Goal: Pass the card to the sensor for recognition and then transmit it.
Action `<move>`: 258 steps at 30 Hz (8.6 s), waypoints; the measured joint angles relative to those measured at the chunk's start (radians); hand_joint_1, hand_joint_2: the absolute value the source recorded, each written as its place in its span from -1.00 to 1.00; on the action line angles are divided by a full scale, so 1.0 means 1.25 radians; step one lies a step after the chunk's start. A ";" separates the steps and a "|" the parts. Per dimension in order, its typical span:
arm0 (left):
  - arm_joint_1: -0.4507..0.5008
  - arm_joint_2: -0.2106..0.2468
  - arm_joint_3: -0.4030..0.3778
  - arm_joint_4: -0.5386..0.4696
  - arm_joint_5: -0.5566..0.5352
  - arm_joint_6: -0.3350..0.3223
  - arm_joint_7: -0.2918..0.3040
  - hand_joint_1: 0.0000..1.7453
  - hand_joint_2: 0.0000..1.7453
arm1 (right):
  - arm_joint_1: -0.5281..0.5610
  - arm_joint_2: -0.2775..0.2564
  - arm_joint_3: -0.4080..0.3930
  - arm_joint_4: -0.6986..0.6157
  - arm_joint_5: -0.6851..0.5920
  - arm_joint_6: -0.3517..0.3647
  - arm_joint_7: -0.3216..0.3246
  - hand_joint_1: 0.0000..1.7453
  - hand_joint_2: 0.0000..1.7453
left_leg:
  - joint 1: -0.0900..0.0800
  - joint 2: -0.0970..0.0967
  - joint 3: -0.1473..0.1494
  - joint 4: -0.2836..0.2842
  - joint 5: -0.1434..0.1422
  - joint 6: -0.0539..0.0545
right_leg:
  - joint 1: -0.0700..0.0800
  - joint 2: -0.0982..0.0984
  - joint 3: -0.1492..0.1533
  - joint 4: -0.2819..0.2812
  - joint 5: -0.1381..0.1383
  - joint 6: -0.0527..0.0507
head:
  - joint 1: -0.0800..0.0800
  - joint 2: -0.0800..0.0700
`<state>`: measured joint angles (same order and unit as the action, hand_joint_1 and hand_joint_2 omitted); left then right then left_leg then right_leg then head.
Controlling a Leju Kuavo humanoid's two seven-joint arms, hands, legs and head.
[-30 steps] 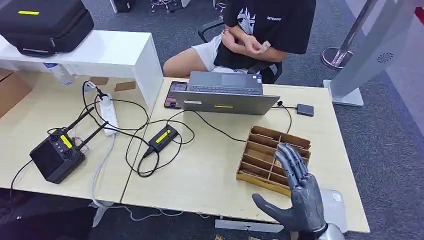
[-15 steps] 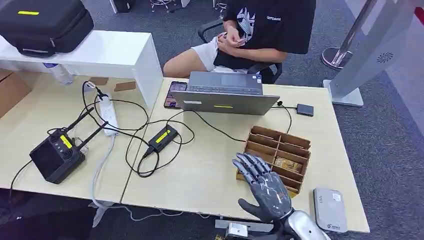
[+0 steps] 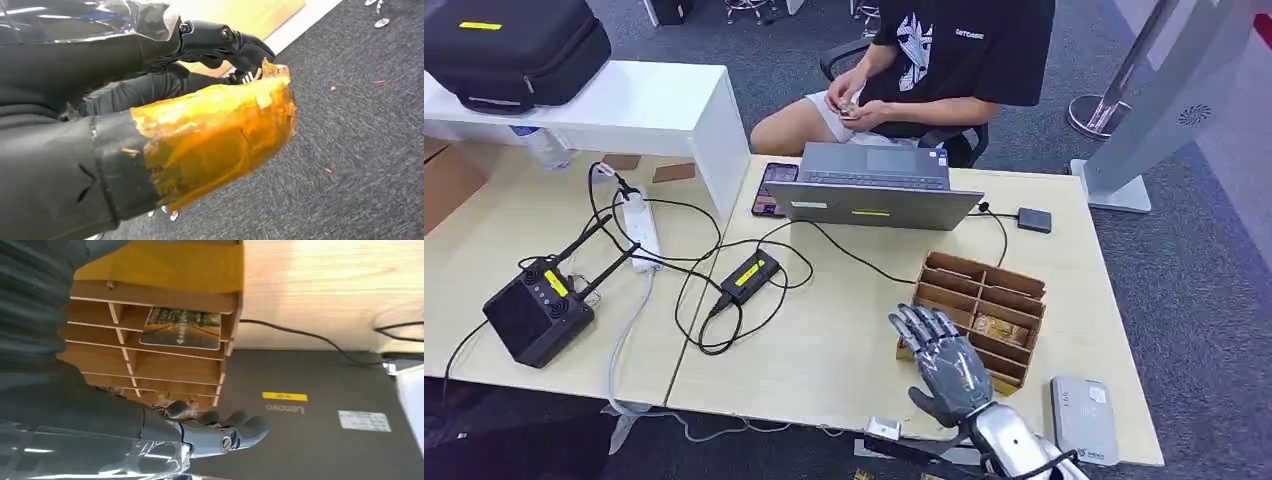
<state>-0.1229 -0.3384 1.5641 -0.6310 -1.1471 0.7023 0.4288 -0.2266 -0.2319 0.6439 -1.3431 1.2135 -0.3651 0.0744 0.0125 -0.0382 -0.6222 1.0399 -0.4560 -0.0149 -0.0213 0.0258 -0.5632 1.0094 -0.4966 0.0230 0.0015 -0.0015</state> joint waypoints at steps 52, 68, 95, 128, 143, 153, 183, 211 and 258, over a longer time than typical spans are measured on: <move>0.000 0.000 0.000 0.000 0.008 0.000 0.008 -1.00 -1.00 | 0.029 0.009 -0.085 0.039 0.099 -0.075 0.110 0.98 1.00 | 0.000 0.000 0.000 0.000 0.000 0.000 | 0.000 0.000 0.000 0.000 0.000 0.000 | 0.000 0.000; 0.000 0.000 0.000 0.000 0.007 0.000 0.008 -1.00 -1.00 | 0.035 0.009 -0.091 0.030 0.097 -0.075 0.104 -1.00 1.00 | 0.000 0.000 0.000 0.000 0.000 0.000 | 0.000 0.000 0.000 0.000 0.000 0.000 | 0.000 0.000; 0.000 0.000 0.000 0.000 0.002 0.000 0.006 -1.00 -1.00 | 0.030 0.026 -0.096 0.041 0.094 -0.062 0.059 -1.00 1.00 | 0.000 0.000 0.000 0.000 0.000 0.000 | 0.000 0.000 0.000 0.000 0.000 0.000 | 0.000 0.000; 0.000 0.000 0.000 0.000 -0.007 0.000 -0.001 -1.00 -1.00 | -0.024 0.063 -0.038 0.115 0.078 -0.034 0.057 0.80 1.00 | 0.000 0.000 0.000 0.000 0.000 0.000 | 0.000 0.000 0.000 0.000 0.000 0.000 | 0.000 0.000; 0.000 0.000 0.000 0.000 -0.007 0.000 -0.001 -1.00 -1.00 | -0.038 0.063 -0.036 0.117 0.077 -0.028 0.077 0.88 1.00 | 0.000 0.001 0.001 0.000 0.000 0.000 | 0.000 0.000 0.000 0.000 0.000 0.000 | 0.000 0.000; 0.000 0.000 0.000 0.000 -0.007 0.000 -0.001 -1.00 -1.00 | -0.031 0.061 -0.031 0.105 0.077 -0.073 0.074 0.86 1.00 | 0.000 0.001 0.001 0.000 0.000 0.000 | 0.000 0.000 0.000 0.000 0.000 0.000 | 0.000 0.000; 0.000 0.000 0.000 0.001 -0.040 0.000 -0.016 -1.00 -1.00 | -0.102 0.082 -0.055 0.082 0.065 -0.166 0.023 -1.00 1.00 | 0.000 0.002 0.001 0.000 0.001 0.000 | 0.000 0.001 0.000 0.000 0.001 0.000 | 0.000 0.000; -0.002 0.000 0.000 0.002 -0.060 0.000 -0.034 -1.00 -1.00 | -0.270 0.118 -0.113 0.272 0.104 -0.195 0.036 -1.00 1.00 | 0.000 0.002 0.001 0.000 0.001 0.001 | 0.000 0.001 0.000 0.000 0.001 0.000 | 0.000 0.000; -0.002 0.000 0.000 0.002 -0.050 0.000 -0.027 -1.00 -1.00 | -0.162 0.090 -0.172 0.196 0.054 -0.187 -0.032 -1.00 1.00 | 0.000 0.002 0.001 0.000 0.001 0.001 | 0.000 0.001 0.000 0.000 0.001 0.000 | 0.000 0.000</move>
<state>-0.1250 -0.3387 1.5641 -0.6287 -1.2093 0.7023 0.3956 -0.4290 -0.1190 0.4295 -1.0982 1.2806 -0.5989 0.0347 0.0123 -0.0358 -0.6212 1.0405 -0.4544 -0.0138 -0.0216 0.0272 -0.5634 1.0098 -0.4948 0.0226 0.0011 -0.0015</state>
